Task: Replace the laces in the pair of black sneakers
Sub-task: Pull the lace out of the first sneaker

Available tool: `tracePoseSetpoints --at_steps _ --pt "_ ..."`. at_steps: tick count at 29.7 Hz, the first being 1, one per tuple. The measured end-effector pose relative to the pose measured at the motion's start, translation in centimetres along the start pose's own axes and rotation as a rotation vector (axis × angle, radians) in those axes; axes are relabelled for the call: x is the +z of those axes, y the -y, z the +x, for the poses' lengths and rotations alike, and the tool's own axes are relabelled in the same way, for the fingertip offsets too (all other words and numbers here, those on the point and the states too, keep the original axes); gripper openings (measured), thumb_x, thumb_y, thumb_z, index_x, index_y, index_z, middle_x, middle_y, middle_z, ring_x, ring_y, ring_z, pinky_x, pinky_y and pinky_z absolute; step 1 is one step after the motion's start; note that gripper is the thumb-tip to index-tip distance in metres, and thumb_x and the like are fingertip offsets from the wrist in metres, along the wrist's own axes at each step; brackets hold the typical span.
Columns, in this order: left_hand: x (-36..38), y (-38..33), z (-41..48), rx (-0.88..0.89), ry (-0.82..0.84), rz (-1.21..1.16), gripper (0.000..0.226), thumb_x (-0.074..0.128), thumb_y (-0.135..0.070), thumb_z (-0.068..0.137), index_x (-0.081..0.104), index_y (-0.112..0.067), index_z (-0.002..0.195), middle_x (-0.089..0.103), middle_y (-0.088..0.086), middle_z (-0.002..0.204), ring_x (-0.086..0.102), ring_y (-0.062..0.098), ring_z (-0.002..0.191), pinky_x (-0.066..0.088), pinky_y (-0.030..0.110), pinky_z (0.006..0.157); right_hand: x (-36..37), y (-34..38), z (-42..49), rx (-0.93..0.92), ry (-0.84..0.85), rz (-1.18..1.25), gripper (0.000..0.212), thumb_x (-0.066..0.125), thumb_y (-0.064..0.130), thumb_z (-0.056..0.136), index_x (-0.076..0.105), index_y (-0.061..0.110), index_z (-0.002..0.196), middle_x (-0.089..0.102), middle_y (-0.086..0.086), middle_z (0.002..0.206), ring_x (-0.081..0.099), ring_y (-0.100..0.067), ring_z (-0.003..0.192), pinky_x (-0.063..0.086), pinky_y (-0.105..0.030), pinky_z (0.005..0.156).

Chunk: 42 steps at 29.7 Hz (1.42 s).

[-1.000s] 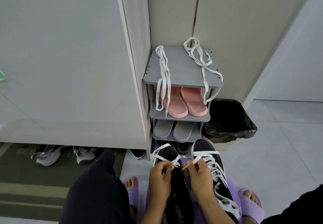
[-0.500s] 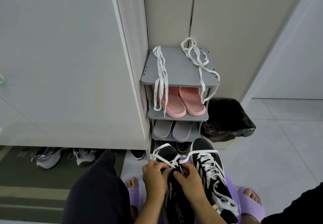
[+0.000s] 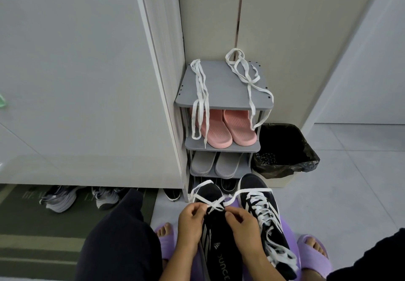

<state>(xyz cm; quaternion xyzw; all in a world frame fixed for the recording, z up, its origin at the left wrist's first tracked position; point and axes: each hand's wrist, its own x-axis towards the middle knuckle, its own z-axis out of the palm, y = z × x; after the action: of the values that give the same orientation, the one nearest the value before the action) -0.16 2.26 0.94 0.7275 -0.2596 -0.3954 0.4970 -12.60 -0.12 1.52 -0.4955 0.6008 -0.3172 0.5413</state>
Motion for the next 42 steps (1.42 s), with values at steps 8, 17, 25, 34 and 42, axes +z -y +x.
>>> tracePoseSetpoints --at_steps 8,17,25,34,42 --pt "0.0 1.0 -0.3 0.199 -0.091 0.259 0.036 0.066 -0.002 0.081 0.055 -0.032 0.064 0.061 -0.008 0.074 0.056 0.015 0.075 0.039 0.009 0.067 0.0 0.2 -0.4 -0.023 -0.018 0.009 0.024 0.058 0.005 0.088 0.064 0.005 0.111 0.063 0.01 0.089 0.06 -0.002 0.089 0.044 -0.006 0.079" --pt "-0.4 2.0 -0.4 0.174 -0.083 0.294 0.016 0.077 -0.013 0.073 0.066 -0.024 0.075 0.063 0.0 0.079 0.059 0.017 0.079 0.045 0.019 0.072 0.3 -0.2 -0.3 -0.004 -0.036 -0.003 0.025 0.057 0.006 0.089 0.064 0.004 0.113 0.066 0.002 0.095 0.058 0.002 0.085 0.044 -0.001 0.072" --pt "-1.2 -0.5 1.3 0.288 -0.177 0.277 0.018 0.071 -0.003 0.077 0.068 -0.019 0.072 0.058 -0.011 0.075 0.056 0.008 0.068 0.042 0.015 0.069 0.0 0.0 -0.6 -0.026 -0.042 -0.032 0.022 0.058 0.008 0.089 0.067 0.007 0.109 0.061 0.016 0.084 0.056 0.006 0.081 0.041 0.002 0.067" --pt "-1.0 -0.4 0.5 0.18 -0.214 0.117 0.028 0.068 -0.004 0.081 0.061 -0.028 0.068 0.062 -0.006 0.077 0.059 0.014 0.073 0.042 0.013 0.068 0.1 0.1 -0.8 -0.014 -0.058 -0.012 0.023 0.057 0.01 0.09 0.066 0.009 0.111 0.059 0.018 0.084 0.056 0.005 0.082 0.041 -0.006 0.074" --pt "0.1 0.8 -0.7 0.134 -0.045 0.198 0.036 0.074 -0.011 0.077 0.057 -0.04 0.064 0.064 -0.007 0.075 0.064 0.021 0.079 0.049 0.032 0.079 0.2 0.1 -0.9 -0.005 -0.057 -0.013 0.024 0.056 0.008 0.09 0.065 0.009 0.112 0.06 0.012 0.089 0.058 0.001 0.087 0.039 -0.003 0.071"
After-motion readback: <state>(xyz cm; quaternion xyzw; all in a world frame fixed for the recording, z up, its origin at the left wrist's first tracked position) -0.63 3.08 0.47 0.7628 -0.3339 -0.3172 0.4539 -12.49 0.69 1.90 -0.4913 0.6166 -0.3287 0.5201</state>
